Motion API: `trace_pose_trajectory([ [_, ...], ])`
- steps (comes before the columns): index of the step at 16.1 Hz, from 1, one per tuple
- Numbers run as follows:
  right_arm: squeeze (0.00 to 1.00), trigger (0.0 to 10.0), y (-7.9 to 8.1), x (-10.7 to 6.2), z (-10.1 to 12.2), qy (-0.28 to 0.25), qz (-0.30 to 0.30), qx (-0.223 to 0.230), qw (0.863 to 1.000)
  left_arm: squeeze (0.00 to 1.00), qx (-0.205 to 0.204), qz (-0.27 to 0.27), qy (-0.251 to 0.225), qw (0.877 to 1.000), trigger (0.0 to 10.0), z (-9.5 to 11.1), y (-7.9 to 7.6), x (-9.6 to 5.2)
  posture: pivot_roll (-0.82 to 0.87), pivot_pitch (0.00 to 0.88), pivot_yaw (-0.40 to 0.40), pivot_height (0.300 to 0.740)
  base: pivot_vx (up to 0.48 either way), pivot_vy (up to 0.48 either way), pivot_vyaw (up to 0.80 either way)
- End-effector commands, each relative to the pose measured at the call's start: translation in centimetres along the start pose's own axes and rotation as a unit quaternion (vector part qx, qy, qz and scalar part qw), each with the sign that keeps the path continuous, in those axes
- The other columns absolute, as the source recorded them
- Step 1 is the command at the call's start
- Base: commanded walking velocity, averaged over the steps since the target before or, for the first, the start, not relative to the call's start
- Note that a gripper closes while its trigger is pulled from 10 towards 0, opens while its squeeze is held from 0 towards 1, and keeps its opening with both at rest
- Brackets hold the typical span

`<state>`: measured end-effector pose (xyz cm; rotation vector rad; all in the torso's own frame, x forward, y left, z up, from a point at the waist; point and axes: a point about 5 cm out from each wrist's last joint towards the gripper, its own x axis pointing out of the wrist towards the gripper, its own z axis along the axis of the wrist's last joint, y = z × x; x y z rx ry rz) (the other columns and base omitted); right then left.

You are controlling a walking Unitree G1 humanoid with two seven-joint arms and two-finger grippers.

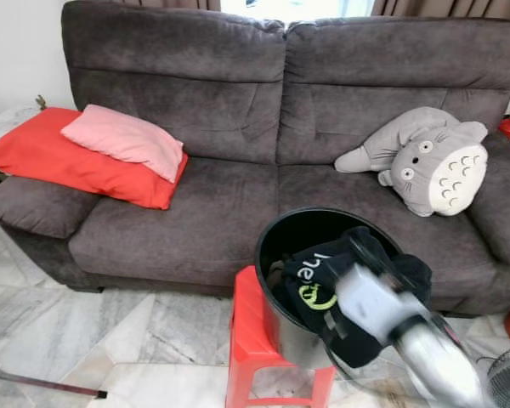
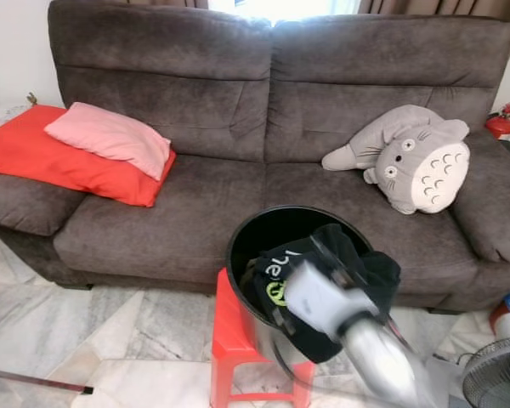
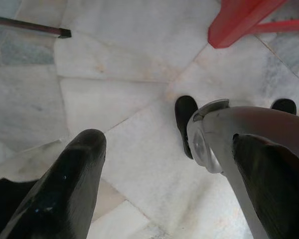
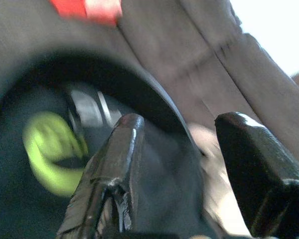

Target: Hang hanger

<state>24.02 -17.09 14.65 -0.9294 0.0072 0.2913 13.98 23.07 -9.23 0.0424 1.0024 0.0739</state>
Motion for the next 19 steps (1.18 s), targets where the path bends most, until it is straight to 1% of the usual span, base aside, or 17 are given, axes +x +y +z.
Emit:
trace_pose_trajectory([
  [1,0.0,10.0,0.2,-1.7,-1.2,0.039,-0.014,-0.05,0.998,0.0,0.005,-0.007,0.016,1.0,10.0,-0.5,-1.0,0.1,-0.13,0.052,0.003,0.74,0.0,0.0,0.0],
  [2,0.0,10.0,0.6,-2.5,-1.8,0.054,-0.013,-0.063,0.996,0.0,0.006,-0.009,0.016,1.0,10.0,-0.3,-1.5,0.2,-0.13,0.052,0.003,0.74,0.0,0.0,0.0],
  [3,1.0,10.0,0.6,-3.0,-2.3,0.067,-0.027,-0.067,0.995,0.0,0.006,-0.011,0.014,1.0,10.0,-0.1,-1.8,0.3,-0.13,0.051,0.0,0.74,0.0,0.0,0.0],
  [4,1.0,10.0,0.8,-3.6,-2.9,0.089,-0.034,-0.07,0.993,0.0,0.007,-0.012,0.013,1.0,10.0,0.0,-2.0,0.3,-0.13,0.049,-0.002,0.74,0.0,0.0,0.0],
  [5,1.0,10.0,1.3,-4.1,-3.6,0.108,-0.029,-0.078,0.991,0.0,0.007,-0.012,0.013,1.0,10.0,0.1,-2.1,0.4,-0.13,0.044,-0.006,0.74,0.0,0.0,0.0],
  [7,1.0,10.0,2.8,-5.3,-5.2,0.147,-0.015,-0.102,0.984,0.0,0.009,-0.011,0.015,1.0,10.0,0.1,-1.9,0.3,-0.13,0.039,0.001,0.74,0.0,0.0,0.0],
  [10,1.0,10.0,3.9,-5.5,-7.0,0.181,-0.01,-0.103,0.978,0.0,0.01,-0.005,0.018,1.0,10.0,-0.3,-0.9,0.1,-0.13,0.032,0.002,0.74,0.0,0.0,0.0],
  [12,1.0,10.0,4.2,-5.1,-8.1,0.193,-0.018,-0.115,0.974,0.0,0.009,-0.002,0.018,1.0,10.0,-0.4,-0.2,0.0,-0.13,0.026,0.004,0.74,0.0,0.0,0.0],
  [13,0.93,10.0,4.2,-4.9,-8.6,0.203,-0.023,-0.113,0.972,0.0,0.009,0.0,0.018,1.0,10.0,-0.5,0.1,-0.1,-0.13,0.022,0.002,0.74,0.0,0.0,0.0],
  [14,0.0,10.0,4.0,-4.4,-8.9,0.207,-0.031,-0.122,0.97,0.0,0.008,0.0,0.018,1.0,10.0,-0.6,0.2,-0.1,-0.13,0.019,0.002,0.74,0.0,0.0,0.0],
  [17,0.0,10.0,3.8,-3.5,-9.5,0.2,-0.041,-0.134,0.97,0.0,0.007,-0.002,0.018,1.0,10.0,-0.6,0.1,-0.1,-0.12,0.016,0.001,0.74,0.0,0.0,0.0],
  [19,0.0,10.0,3.9,-2.7,-9.8,0.194,-0.04,-0.139,0.97,0.0,0.007,-0.006,0.015,1.0,10.0,-0.2,-0.8,0.1,-0.12,0.02,-0.001,0.74,0.0,0.0,0.0],
])
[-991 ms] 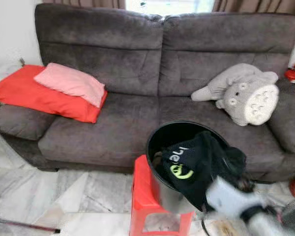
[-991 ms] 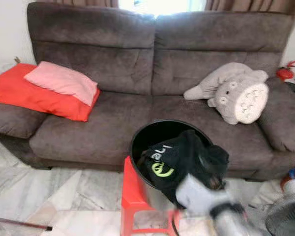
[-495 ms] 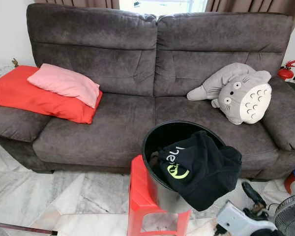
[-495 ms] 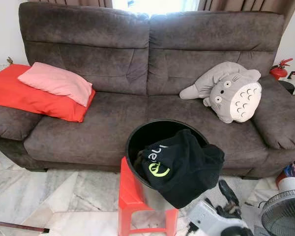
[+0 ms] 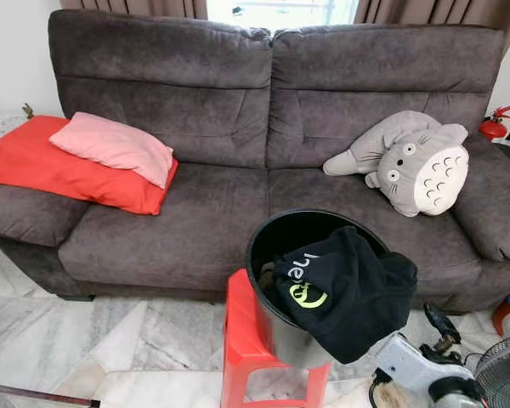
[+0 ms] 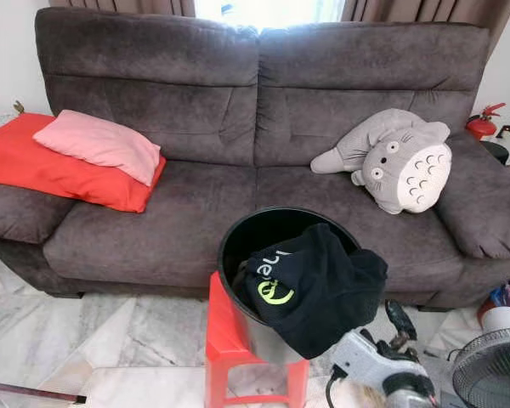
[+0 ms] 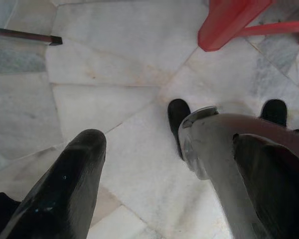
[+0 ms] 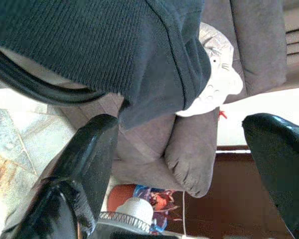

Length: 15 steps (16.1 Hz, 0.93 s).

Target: Hang hanger

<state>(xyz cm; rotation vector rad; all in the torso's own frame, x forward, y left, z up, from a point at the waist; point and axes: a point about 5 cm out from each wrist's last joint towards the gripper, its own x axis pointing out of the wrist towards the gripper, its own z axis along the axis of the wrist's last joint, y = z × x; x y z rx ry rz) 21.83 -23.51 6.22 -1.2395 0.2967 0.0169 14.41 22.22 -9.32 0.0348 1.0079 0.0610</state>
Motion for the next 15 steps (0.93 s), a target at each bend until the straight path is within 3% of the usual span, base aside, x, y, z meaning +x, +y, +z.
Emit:
trace_pose_trajectory([
  [1,0.0,10.0,0.5,0.1,0.2,-0.007,0.006,-0.006,1.0,0.0,0.007,0.0,0.012,1.0,10.0,-0.4,-0.2,0.0,-0.12,0.023,-0.002,0.74,0.0,0.0,0.0],
  [4,0.0,10.0,1.1,1.0,0.8,-0.021,0.005,-0.004,1.0,0.0,0.007,-0.005,0.007,1.0,10.0,-0.1,-0.9,0.1,-0.12,0.035,0.0,0.74,0.0,0.0,0.0],
  [7,0.0,10.0,1.4,1.4,1.3,-0.033,0.004,-0.007,0.999,0.0,0.004,-0.001,0.0,1.0,10.0,0.3,0.1,0.1,-0.11,0.042,0.001,0.74,0.0,0.0,0.0],
  [11,0.0,10.0,0.8,0.6,0.9,-0.024,-0.034,-0.011,0.999,0.0,0.004,0.006,-0.002,1.0,10.0,0.1,1.6,-0.2,-0.11,0.047,0.001,0.74,0.0,0.0,0.0],
  [15,0.0,10.0,0.4,-0.8,0.8,-0.02,-0.065,-0.004,0.998,0.0,0.007,0.004,0.0,1.0,10.0,-0.2,1.2,-0.3,-0.12,0.047,0.002,0.74,0.0,0.0,0.0],
])
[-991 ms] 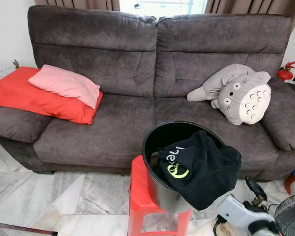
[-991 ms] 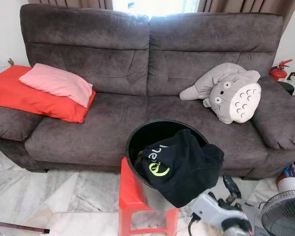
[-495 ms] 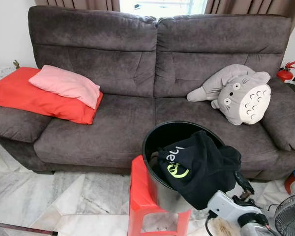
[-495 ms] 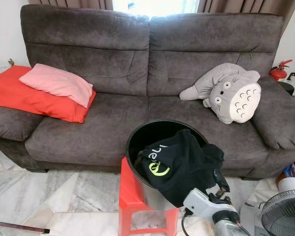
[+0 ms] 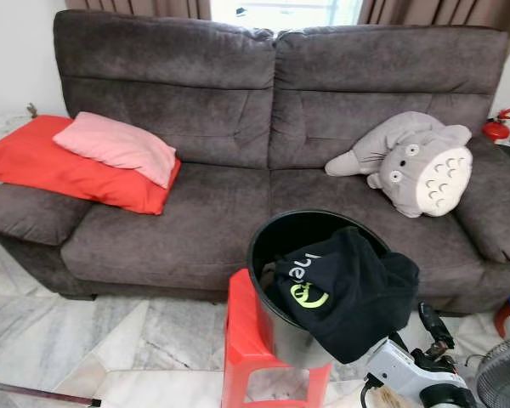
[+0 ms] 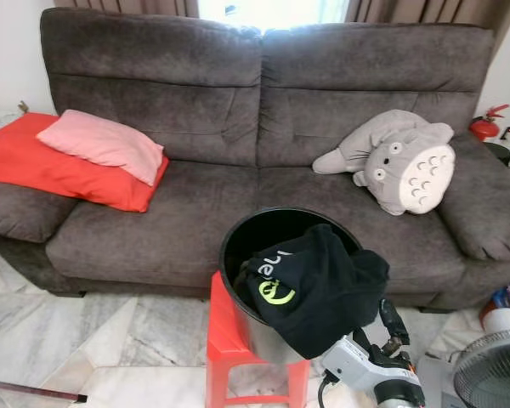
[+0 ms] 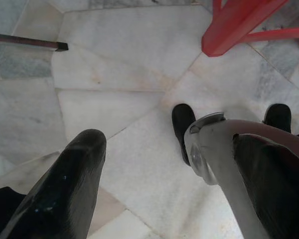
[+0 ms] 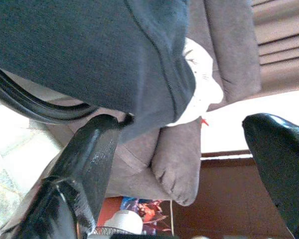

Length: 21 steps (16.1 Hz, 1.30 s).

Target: Hang hanger

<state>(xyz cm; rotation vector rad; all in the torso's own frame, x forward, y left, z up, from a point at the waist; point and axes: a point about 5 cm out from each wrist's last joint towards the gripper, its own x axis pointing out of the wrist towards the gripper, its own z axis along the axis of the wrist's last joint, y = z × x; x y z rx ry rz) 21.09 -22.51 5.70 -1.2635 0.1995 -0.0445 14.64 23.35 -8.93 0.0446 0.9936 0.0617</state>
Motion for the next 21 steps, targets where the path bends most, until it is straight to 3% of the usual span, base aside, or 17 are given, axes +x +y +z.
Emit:
trace_pose_trajectory([
  [1,0.0,10.0,-0.7,0.0,0.1,0.001,-0.019,-0.001,1.0,0.0,0.004,-0.003,0.01,1.0,10.0,-1.0,-0.9,-0.1,-0.12,0.046,0.002,0.74,0.0,0.0,0.0],
  [5,0.0,10.0,-1.7,0.5,-0.3,0.004,-0.04,-0.013,0.999,0.0,0.006,-0.013,0.021,1.0,10.0,-1.8,-3.3,0.0,-0.12,0.043,-0.001,0.74,0.0,0.0,0.0],
  [11,0.0,10.0,-2.3,0.5,0.4,-0.016,-0.052,-0.003,0.999,0.0,0.008,-0.016,0.024,1.0,10.0,-1.9,-4.2,0.0,-0.12,0.045,-0.001,0.74,0.0,0.0,0.0],
  [14,0.0,10.0,-1.5,0.8,1.5,-0.05,-0.022,0.012,0.998,0.0,0.005,-0.005,0.026,1.0,10.0,-1.9,-2.3,-0.1,-0.12,0.045,-0.003,0.74,0.0,0.0,0.0],
  [17,0.0,10.0,-1.5,0.7,1.3,-0.037,-0.024,0.008,0.999,0.0,0.002,0.006,0.025,1.0,10.0,-1.7,-0.2,-0.3,-0.12,0.045,-0.003,0.74,0.0,0.0,0.0],
  [19,0.0,10.0,-1.3,0.5,1.1,-0.032,-0.018,0.009,0.999,0.0,0.002,0.007,0.023,1.0,10.0,-1.4,0.2,-0.3,-0.12,0.046,-0.004,0.74,0.0,0.0,0.0],
  [21,0.0,10.0,-1.0,0.2,0.6,-0.018,-0.01,0.007,1.0,0.0,0.002,0.001,0.018,1.0,10.0,-0.8,-0.7,0.0,-0.12,0.048,-0.003,0.74,0.0,0.0,0.0],
])
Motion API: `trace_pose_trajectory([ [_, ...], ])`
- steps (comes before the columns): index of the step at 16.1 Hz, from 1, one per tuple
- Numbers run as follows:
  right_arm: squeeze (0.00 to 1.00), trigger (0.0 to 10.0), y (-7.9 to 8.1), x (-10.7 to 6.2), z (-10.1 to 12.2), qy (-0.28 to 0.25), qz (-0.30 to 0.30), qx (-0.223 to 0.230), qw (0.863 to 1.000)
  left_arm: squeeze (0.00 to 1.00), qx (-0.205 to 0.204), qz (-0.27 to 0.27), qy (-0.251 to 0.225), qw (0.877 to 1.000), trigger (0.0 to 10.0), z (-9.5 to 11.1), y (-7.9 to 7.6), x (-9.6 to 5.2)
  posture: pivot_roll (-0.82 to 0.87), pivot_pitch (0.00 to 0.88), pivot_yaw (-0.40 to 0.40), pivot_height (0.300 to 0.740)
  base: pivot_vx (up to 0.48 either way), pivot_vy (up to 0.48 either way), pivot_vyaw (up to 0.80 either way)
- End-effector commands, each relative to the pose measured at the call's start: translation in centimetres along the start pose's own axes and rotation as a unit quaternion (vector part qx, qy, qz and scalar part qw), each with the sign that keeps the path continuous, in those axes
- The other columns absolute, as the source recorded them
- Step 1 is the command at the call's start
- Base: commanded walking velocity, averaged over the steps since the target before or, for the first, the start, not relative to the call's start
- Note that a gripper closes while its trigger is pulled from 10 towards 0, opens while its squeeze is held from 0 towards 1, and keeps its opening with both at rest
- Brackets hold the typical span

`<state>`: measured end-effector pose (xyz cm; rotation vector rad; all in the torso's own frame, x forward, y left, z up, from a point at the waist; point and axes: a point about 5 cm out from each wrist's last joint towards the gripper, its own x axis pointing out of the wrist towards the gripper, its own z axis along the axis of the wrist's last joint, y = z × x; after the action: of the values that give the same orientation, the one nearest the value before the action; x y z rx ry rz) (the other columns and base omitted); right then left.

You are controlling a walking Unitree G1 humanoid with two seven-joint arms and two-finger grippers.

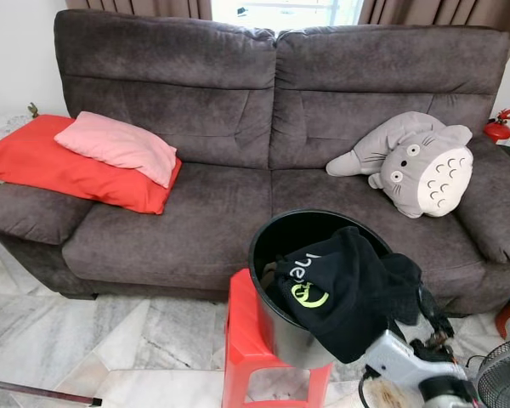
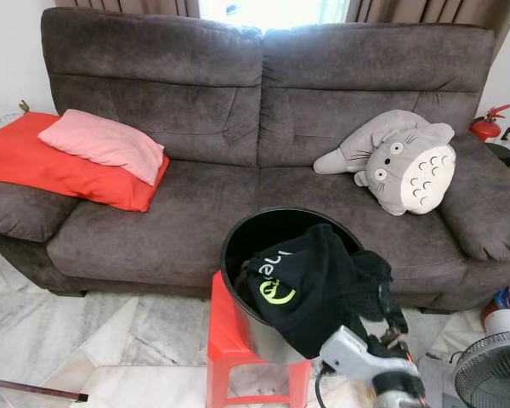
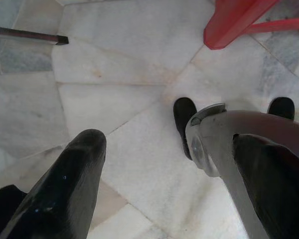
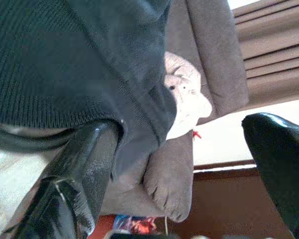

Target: Hang hanger

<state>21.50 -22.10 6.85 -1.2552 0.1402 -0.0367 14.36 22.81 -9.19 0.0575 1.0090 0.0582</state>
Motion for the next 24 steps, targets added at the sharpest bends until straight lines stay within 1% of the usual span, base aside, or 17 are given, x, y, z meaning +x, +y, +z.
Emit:
trace_pose_trajectory([
  [1,0.0,10.0,0.1,-0.1,-0.4,0.013,0.011,0.001,1.0,0.0,-0.003,-0.005,0.009,1.0,10.0,-0.2,-0.8,0.1,-0.12,0.047,-0.003,0.74,0.0,0.0,0.0],
  [2,0.0,10.0,0.3,-0.1,-0.5,0.017,0.015,0.007,1.0,0.0,-0.002,-0.007,0.009,1.0,10.0,-0.1,-1.3,0.2,-0.12,0.047,-0.004,0.74,0.0,0.0,0.0],
  [3,0.0,10.0,0.2,-0.1,-0.4,0.014,0.016,0.003,1.0,0.0,-0.002,-0.008,0.009,1.0,10.0,-0.1,-1.6,0.2,-0.12,0.046,-0.004,0.74,0.0,0.0,0.0],
  [5,0.0,10.0,-0.1,0.3,-0.3,0.009,0.01,0.001,1.0,0.0,-0.002,-0.012,0.009,1.0,10.0,-0.1,-2.4,0.3,-0.12,0.046,-0.004,0.74,0.0,0.0,0.0],
  [7,0.0,10.0,-0.6,0.7,-0.5,0.011,0.005,-0.003,1.0,0.0,-0.001,-0.013,0.01,1.0,10.0,-0.1,-2.7,0.3,-0.12,0.044,-0.004,0.74,0.0,0.0,0.0],
  [9,0.0,10.0,-0.8,0.8,-0.6,0.01,0.003,-0.005,1.0,0.0,-0.002,-0.01,0.01,1.0,10.0,-0.3,-2.1,0.2,-0.12,0.044,-0.005,0.74,0.0,0.0,0.0],
  [11,0.0,10.0,-1.0,1.0,-0.6,0.008,0.001,-0.005,1.0,0.0,-0.004,-0.005,0.009,1.0,10.0,-0.5,-0.9,0.0,-0.12,0.043,-0.005,0.74,0.0,0.0,0.0],
  [13,0.0,10.0,-1.0,1.1,-0.4,0.007,0.005,0.001,1.0,0.0,-0.004,-0.002,0.009,1.0,10.0,-0.6,-0.1,-0.1,-0.12,0.043,-0.004,0.74,0.0,0.0,0.0],
  [14,0.0,10.0,-1.1,1.2,-0.2,0.0,0.004,-0.001,1.0,0.0,-0.004,-0.002,0.008,1.0,10.0,-0.5,0.0,-0.1,-0.11,0.043,-0.005,0.74,0.0,0.0,0.0],
  [16,0.0,10.0,-1.5,1.2,0.1,-0.006,-0.01,-0.001,1.0,0.0,-0.004,-0.004,0.008,1.0,10.0,-0.4,-0.5,0.0,-0.12,0.043,-0.004,0.74,0.0,0.0,0.0],
  [17,0.0,10.0,-1.9,1.2,0.3,-0.012,-0.02,0.0,1.0,0.0,-0.003,-0.007,0.01,1.0,10.0,-0.5,-0.9,0.0,-0.12,0.043,-0.004,0.74,0.0,0.0,0.0],
  [19,0.0,10.0,-2.0,1.1,0.4,-0.014,-0.024,0.002,1.0,0.0,-0.002,-0.008,0.012,1.0,10.0,-0.7,-1.0,0.0,-0.12,0.044,-0.004,0.74,0.0,0.0,0.0],
  [21,0.0,10.0,-2.0,0.7,0.6,-0.014,-0.034,0.002,0.999,0.0,-0.003,-0.006,0.015,1.0,10.0,-0.9,-0.7,-0.1,-0.12,0.045,-0.004,0.74,0.0,0.0,0.0],
  [24,0.0,10.0,-1.7,-0.2,0.5,0.002,-0.04,0.008,0.999,0.0,-0.003,-0.002,0.017,1.0,10.0,-1.3,0.1,-0.3,-0.11,0.047,-0.006,0.74,0.0,0.0,0.0],
])
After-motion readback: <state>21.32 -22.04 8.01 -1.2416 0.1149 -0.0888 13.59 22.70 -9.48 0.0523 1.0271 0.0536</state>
